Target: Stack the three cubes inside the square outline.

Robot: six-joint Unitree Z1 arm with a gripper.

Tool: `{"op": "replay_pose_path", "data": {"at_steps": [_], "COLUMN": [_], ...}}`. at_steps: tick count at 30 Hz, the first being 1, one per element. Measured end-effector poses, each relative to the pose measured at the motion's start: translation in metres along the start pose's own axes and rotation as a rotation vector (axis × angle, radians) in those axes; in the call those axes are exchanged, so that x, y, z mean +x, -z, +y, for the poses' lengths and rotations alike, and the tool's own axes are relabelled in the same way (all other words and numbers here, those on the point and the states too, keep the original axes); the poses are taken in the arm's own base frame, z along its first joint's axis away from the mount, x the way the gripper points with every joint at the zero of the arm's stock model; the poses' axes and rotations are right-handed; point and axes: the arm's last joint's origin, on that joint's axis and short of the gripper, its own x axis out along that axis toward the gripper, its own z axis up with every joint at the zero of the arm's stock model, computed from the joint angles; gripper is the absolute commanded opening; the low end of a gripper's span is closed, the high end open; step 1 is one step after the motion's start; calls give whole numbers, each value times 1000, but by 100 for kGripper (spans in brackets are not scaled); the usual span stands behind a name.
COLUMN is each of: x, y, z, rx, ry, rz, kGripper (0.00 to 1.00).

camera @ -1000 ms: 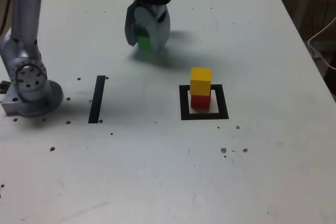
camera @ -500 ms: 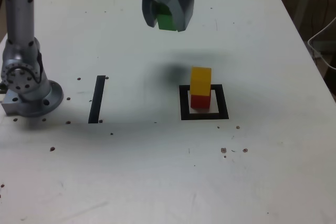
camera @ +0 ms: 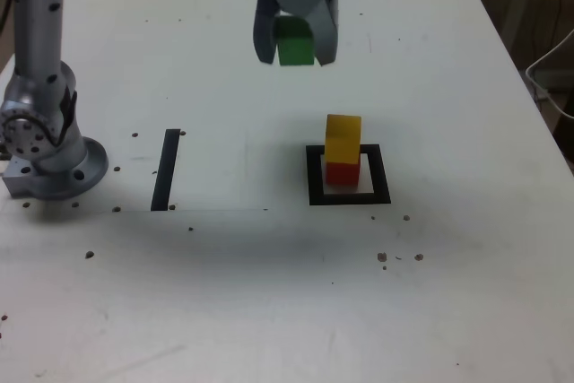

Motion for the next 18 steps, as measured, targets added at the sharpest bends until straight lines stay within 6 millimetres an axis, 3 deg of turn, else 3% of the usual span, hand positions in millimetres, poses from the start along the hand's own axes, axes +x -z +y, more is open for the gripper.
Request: {"op": "replay_pose_path", "data": {"at_steps": [7, 18], "x": [4, -7], "y": [-12, -17], "z": [-12, -45], "rx": [-37, 34], "ry": [25, 72], "rz": [6, -37], "kGripper": [17, 17]}}
